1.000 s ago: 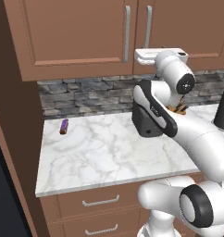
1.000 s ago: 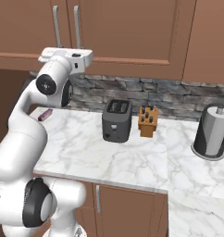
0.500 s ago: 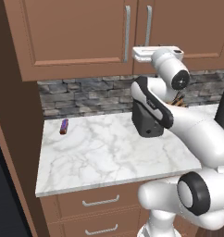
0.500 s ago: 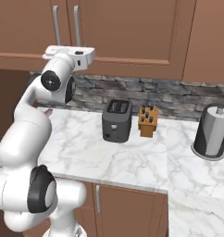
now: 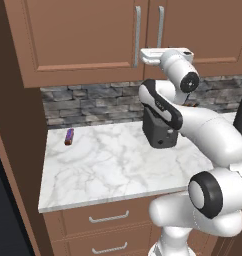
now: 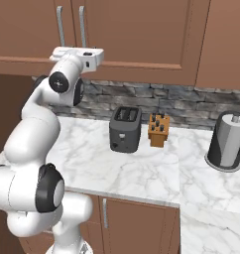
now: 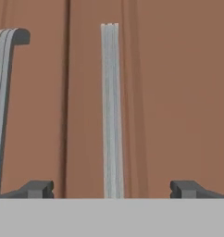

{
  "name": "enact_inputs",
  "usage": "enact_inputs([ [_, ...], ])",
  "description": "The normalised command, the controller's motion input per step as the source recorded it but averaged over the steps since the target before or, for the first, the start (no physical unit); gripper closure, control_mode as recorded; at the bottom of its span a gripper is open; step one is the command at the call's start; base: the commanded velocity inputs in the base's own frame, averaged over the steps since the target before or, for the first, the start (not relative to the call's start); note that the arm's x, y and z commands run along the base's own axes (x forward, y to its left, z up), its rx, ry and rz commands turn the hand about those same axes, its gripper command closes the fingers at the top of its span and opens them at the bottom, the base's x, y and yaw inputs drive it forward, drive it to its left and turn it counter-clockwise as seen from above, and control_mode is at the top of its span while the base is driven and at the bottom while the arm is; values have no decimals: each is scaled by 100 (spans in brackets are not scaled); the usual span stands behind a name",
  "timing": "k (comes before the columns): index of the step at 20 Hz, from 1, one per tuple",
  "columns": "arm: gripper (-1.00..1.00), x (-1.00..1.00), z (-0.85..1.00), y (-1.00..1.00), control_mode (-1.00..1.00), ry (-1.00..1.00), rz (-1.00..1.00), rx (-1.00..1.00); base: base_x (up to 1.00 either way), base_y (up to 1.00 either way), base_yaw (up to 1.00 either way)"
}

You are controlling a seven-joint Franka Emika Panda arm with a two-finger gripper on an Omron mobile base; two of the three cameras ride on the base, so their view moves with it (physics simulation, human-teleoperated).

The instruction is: Pick the bar soap and bar soap from the cabinet and place them on the counter.

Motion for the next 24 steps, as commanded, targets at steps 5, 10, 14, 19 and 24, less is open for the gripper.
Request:
enact_inputs([
  [5,-100,28,0,2,-100,0,0,0,0,0,0],
  [10,-100,27,0,2,-100,0,0,0,0,0,0],
  [14,-100,31,0,1,-100,0,0,-1,0,0,0],
  [19,-100,37,0,2,-100,0,0,0,0,0,0],
  [24,100,49,0,8,-100,7,0,0,0,0,0],
])
